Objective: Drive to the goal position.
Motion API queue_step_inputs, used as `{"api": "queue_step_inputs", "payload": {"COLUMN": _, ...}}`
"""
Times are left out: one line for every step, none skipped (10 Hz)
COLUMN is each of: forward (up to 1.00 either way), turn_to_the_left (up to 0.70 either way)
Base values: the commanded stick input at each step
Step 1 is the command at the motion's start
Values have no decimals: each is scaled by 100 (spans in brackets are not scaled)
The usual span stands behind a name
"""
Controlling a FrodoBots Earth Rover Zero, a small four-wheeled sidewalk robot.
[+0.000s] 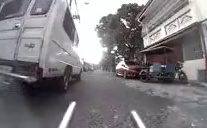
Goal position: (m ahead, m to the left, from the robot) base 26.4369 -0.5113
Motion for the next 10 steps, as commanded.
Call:
{"api": "queue_step_inputs", "payload": {"forward": 70, "turn_to_the_left": 0}}
{"api": "queue_step_inputs", "payload": {"forward": 70, "turn_to_the_left": 0}}
{"api": "queue_step_inputs", "payload": {"forward": 70, "turn_to_the_left": 0}}
{"api": "queue_step_inputs", "payload": {"forward": 70, "turn_to_the_left": 0}}
{"api": "queue_step_inputs", "payload": {"forward": 70, "turn_to_the_left": 0}}
{"api": "queue_step_inputs", "payload": {"forward": 70, "turn_to_the_left": 0}}
{"api": "queue_step_inputs", "payload": {"forward": 70, "turn_to_the_left": 2}}
{"api": "queue_step_inputs", "payload": {"forward": 70, "turn_to_the_left": 7}}
{"api": "queue_step_inputs", "payload": {"forward": 70, "turn_to_the_left": 23}}
{"api": "queue_step_inputs", "payload": {"forward": 70, "turn_to_the_left": 35}}
